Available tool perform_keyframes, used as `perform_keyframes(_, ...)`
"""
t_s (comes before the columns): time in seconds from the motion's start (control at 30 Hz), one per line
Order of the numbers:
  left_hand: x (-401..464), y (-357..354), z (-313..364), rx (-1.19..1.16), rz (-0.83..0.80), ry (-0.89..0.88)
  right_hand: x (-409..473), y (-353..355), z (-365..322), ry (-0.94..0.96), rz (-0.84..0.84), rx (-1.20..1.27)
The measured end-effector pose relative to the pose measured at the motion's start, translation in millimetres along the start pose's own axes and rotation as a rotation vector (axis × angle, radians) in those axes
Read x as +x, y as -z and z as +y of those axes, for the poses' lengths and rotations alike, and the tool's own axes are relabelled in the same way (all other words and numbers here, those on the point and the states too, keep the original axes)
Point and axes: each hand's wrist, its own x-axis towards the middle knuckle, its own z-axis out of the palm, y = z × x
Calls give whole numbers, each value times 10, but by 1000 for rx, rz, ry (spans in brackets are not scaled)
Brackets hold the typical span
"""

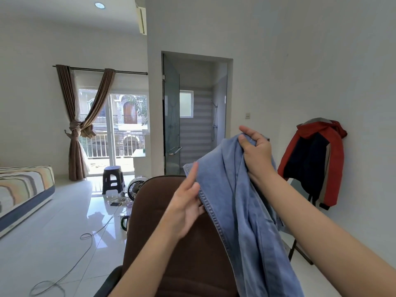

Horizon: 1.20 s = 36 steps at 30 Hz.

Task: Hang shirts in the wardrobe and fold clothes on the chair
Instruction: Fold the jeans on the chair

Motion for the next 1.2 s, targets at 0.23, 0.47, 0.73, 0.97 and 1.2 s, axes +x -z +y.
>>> perform_keyframes(0.23, 246, -213, -23, 156, 284, -138, 61, 263, -14, -34, -103, -74)
perform_keyframes(0.47, 431, -175, 559, 275, 132, -51, 220, 707, -75, -306, -338, -157)
perform_keyframes(0.73, 652, -297, 657, 267, 294, -148, -341, 680, 435, -288, -331, 311)
perform_keyframes(0.97, 651, -292, 762, 495, 304, -192, -551, 616, 590, 63, -201, -131)
perform_keyframes(1.2, 499, 30, 909, 489, 382, -191, -295, 579, 413, -11, -469, 14)
